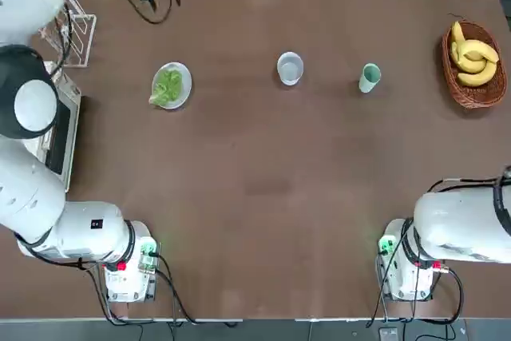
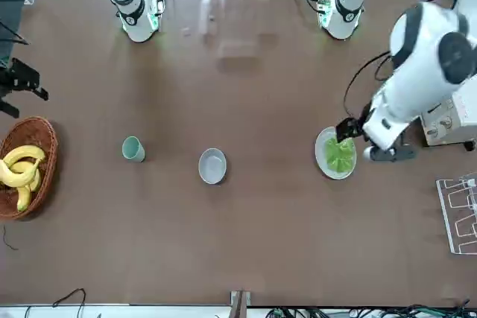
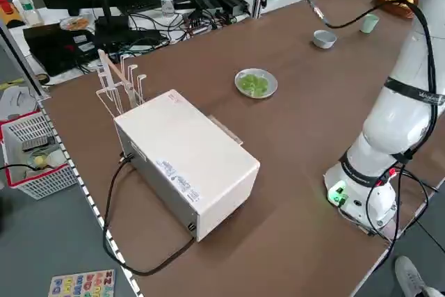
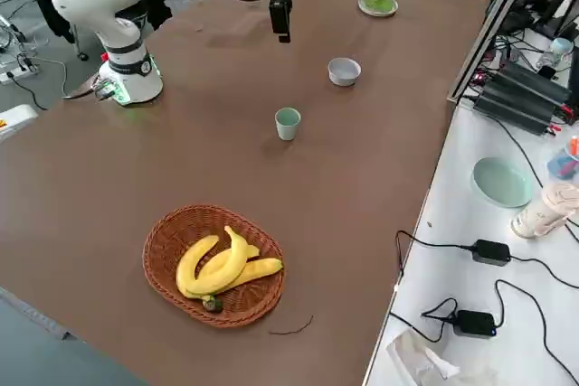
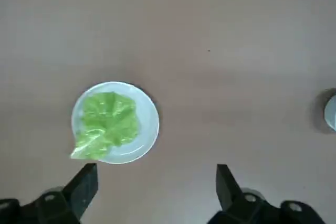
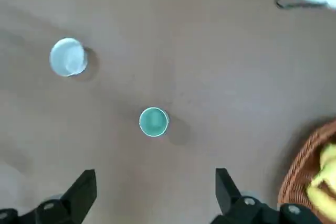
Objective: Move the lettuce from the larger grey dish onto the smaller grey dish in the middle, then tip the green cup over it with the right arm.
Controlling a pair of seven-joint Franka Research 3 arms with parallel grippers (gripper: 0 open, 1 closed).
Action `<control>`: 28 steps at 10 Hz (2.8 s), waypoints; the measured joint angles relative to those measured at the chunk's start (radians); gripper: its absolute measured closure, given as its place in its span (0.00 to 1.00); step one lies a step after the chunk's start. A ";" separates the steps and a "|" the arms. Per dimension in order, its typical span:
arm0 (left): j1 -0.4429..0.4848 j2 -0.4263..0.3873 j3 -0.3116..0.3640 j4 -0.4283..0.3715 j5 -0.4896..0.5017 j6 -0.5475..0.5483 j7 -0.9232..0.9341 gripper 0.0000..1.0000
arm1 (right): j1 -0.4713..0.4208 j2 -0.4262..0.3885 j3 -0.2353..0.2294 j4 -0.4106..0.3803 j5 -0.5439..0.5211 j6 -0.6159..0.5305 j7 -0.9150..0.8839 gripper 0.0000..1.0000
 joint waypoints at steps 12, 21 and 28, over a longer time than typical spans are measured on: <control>0.136 0.079 0.012 -0.485 0.086 0.471 -0.399 0.07 | -0.235 0.457 0.001 -0.332 0.655 0.158 -1.553 0.00; 0.167 0.236 0.011 -0.412 0.235 0.527 -0.663 0.23 | -0.231 0.601 0.041 -0.339 0.742 0.238 -1.801 0.00; 0.166 0.232 0.006 -0.377 0.245 0.455 -0.663 0.91 | -0.233 0.652 0.054 -0.355 0.771 0.250 -1.867 0.00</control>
